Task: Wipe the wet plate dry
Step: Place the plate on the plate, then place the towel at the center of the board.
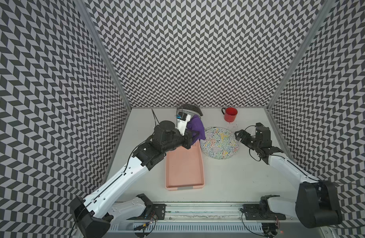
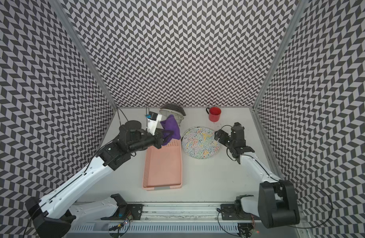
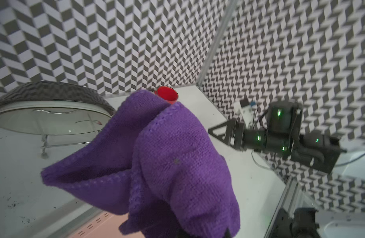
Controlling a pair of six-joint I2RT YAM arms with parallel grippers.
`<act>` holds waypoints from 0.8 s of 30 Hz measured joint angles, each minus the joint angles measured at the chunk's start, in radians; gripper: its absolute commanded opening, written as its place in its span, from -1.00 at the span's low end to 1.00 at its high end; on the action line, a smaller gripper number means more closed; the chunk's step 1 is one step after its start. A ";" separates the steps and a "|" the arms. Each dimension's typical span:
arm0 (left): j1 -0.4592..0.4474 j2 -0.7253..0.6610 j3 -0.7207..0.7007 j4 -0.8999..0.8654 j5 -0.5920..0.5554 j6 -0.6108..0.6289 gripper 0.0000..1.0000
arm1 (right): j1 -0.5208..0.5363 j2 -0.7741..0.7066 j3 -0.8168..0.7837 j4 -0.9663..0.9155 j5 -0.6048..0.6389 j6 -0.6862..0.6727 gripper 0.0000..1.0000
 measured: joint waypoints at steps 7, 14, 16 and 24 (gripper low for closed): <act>-0.305 0.145 -0.098 0.017 -0.098 0.235 -0.87 | -0.002 -0.050 0.032 0.037 0.020 0.000 0.86; -0.325 0.259 -0.234 0.025 -0.223 0.320 0.14 | -0.002 -0.052 0.022 0.021 0.019 0.013 0.85; -0.323 0.269 -0.234 0.027 -0.253 0.320 0.40 | -0.002 -0.058 0.010 0.014 0.023 0.014 0.86; -0.286 0.064 -0.233 0.135 -0.327 0.298 1.00 | -0.004 -0.104 -0.015 0.024 0.074 0.007 0.89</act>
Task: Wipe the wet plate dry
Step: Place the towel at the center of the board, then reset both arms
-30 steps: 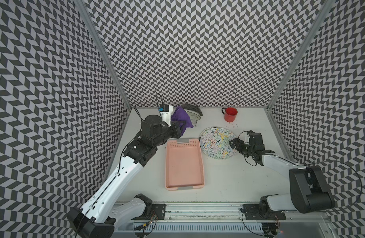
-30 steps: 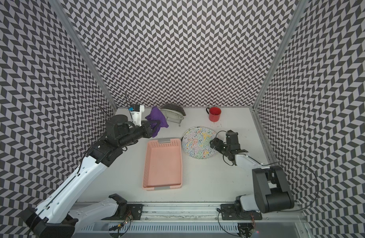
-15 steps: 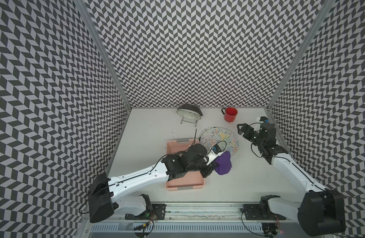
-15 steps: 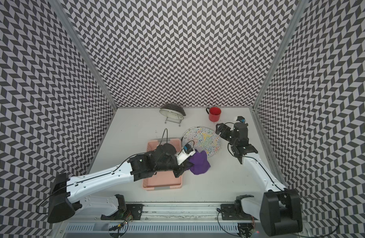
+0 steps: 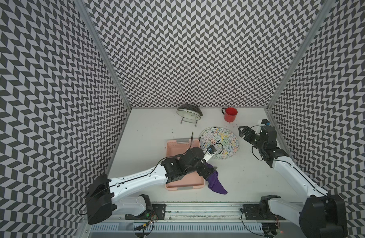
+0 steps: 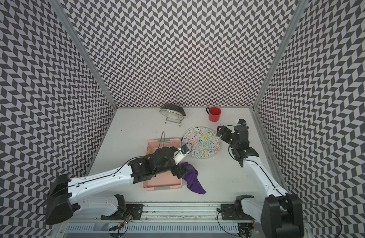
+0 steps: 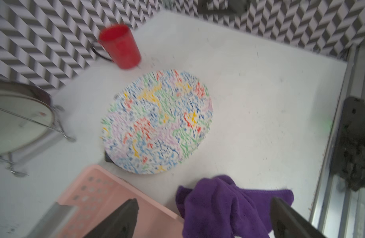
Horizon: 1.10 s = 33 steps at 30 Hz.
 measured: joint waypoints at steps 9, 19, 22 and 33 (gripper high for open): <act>0.500 -0.391 -0.183 0.295 -0.143 -0.151 1.00 | -0.031 -0.095 -0.148 0.225 0.219 -0.174 0.96; 0.929 -0.234 -0.561 0.632 -0.211 -0.055 1.00 | -0.033 0.080 -0.528 0.805 0.381 -0.427 0.99; 0.941 -0.106 -0.597 0.752 -0.180 -0.026 1.00 | -0.033 0.235 -0.503 0.929 0.382 -0.478 0.99; 1.087 0.326 -0.557 1.139 -0.012 -0.069 0.99 | -0.040 0.413 -0.508 1.257 0.322 -0.559 0.99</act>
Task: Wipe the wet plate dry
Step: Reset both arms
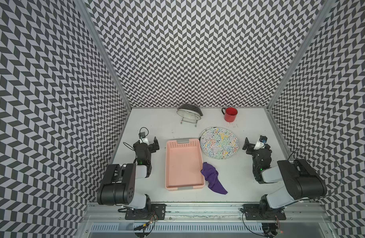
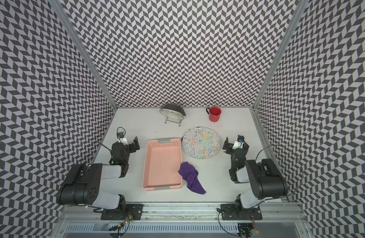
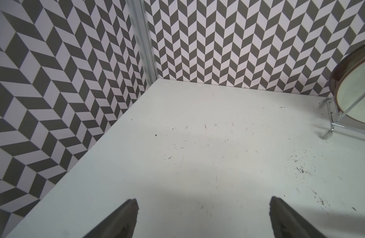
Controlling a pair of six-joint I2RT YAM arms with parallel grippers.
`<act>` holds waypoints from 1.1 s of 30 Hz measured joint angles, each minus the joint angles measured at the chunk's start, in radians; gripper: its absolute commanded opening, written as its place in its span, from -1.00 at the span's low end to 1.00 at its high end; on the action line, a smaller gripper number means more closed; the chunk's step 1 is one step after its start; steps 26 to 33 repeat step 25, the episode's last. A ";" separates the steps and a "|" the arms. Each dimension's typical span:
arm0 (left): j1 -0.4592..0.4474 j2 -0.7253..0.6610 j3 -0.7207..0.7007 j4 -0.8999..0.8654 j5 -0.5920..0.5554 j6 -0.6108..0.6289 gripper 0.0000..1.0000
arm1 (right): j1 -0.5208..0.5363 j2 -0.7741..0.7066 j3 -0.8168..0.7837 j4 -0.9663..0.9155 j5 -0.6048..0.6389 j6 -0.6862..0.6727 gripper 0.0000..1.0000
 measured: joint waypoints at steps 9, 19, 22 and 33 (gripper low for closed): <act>-0.009 0.051 -0.082 0.253 0.106 0.024 1.00 | 0.000 0.002 -0.042 0.123 0.014 -0.005 0.99; -0.029 0.059 -0.085 0.320 0.098 0.042 1.00 | 0.001 0.002 -0.030 0.126 0.019 -0.011 0.99; -0.029 0.059 -0.085 0.327 0.097 0.042 1.00 | 0.001 0.002 -0.030 0.126 0.021 -0.012 0.99; -0.029 0.059 -0.085 0.332 0.096 0.042 1.00 | 0.001 0.003 -0.030 0.126 0.021 -0.012 0.99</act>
